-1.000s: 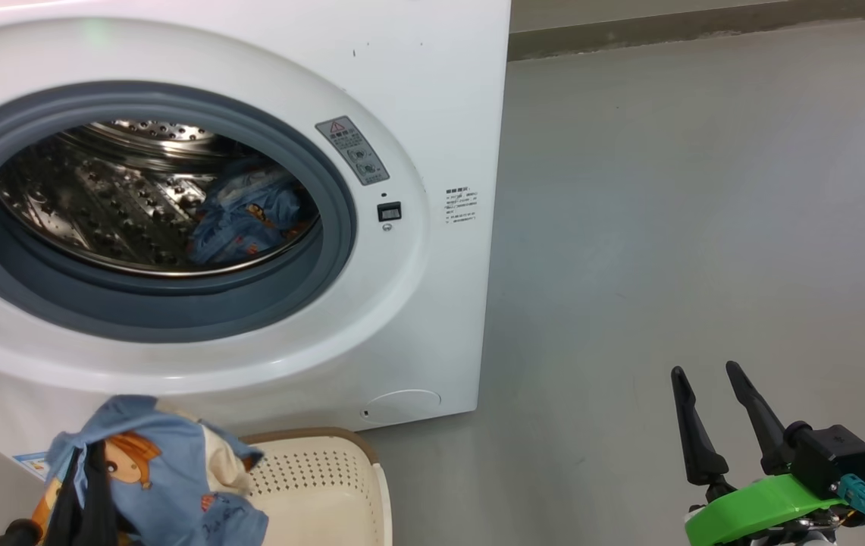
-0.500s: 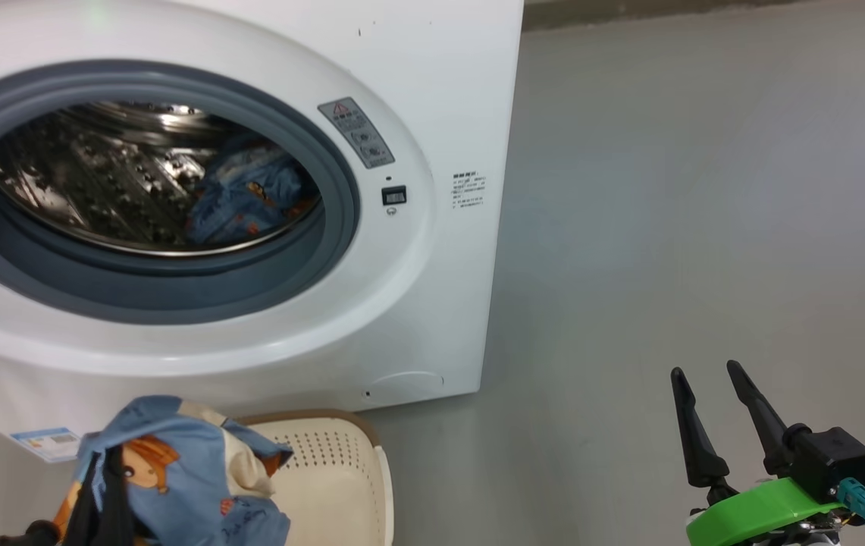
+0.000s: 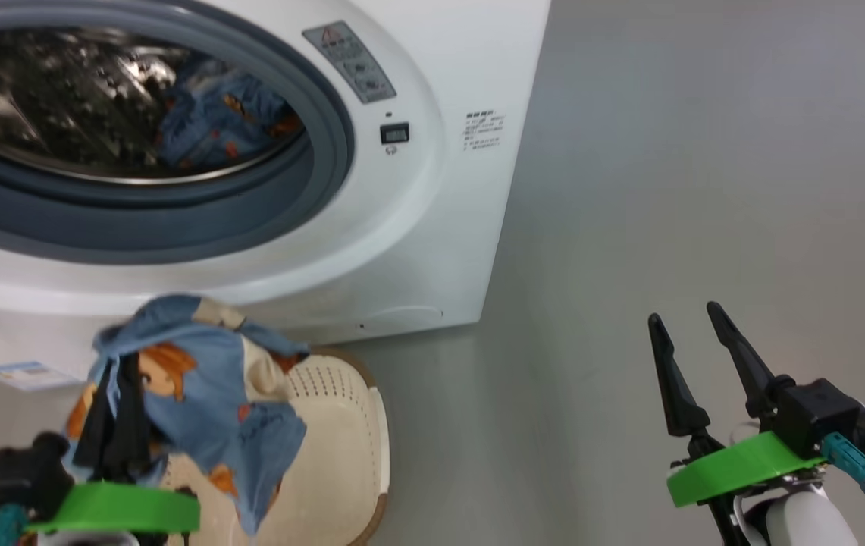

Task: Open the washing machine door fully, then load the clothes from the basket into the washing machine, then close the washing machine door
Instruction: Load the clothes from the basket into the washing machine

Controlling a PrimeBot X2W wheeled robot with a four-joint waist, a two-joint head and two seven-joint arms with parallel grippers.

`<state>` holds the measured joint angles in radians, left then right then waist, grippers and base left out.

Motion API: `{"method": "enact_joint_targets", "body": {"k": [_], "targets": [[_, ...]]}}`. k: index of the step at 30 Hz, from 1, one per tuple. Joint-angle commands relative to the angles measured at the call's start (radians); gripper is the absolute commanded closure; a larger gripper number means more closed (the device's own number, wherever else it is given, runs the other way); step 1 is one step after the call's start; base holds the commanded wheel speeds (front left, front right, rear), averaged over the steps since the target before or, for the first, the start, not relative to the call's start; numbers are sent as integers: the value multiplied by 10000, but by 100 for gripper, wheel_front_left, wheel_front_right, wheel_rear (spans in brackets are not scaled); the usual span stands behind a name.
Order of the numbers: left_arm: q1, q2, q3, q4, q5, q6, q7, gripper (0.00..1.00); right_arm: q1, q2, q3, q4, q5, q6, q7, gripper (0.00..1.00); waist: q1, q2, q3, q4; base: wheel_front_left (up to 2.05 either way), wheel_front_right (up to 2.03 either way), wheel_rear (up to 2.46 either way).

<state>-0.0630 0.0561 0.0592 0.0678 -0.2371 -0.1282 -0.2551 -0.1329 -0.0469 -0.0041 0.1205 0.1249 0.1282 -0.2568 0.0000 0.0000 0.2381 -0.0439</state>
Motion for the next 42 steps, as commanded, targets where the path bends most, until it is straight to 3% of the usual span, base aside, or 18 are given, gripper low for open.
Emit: {"method": "enact_joint_targets", "body": {"k": [1,13,27,36,42], "targets": [[-481,263,256,-182,-99,-25,-66,100,-283,-33,342,-269,-101,25,-49,0,0,0,547,65,0,0,0],[-3090,1015,-174,255,-359,-25,-67,100,-917,-33,687,-164,-27,25,-49,0,0,0,1566,-6,0,0,0],[-6741,2315,-576,2269,-643,-25,-67,100,-1319,-33,993,-158,406,25,-49,0,0,0,2612,-515,0,0,0],[-9019,3239,-1577,4674,-1330,-25,251,100,-1472,-33,1091,-271,751,25,-49,0,0,0,3621,-894,0,0,0],[-10454,3481,-2015,5939,-1821,-25,965,100,-1590,-33,1215,-404,956,25,-49,0,0,0,4292,-1102,0,0,0]]}}
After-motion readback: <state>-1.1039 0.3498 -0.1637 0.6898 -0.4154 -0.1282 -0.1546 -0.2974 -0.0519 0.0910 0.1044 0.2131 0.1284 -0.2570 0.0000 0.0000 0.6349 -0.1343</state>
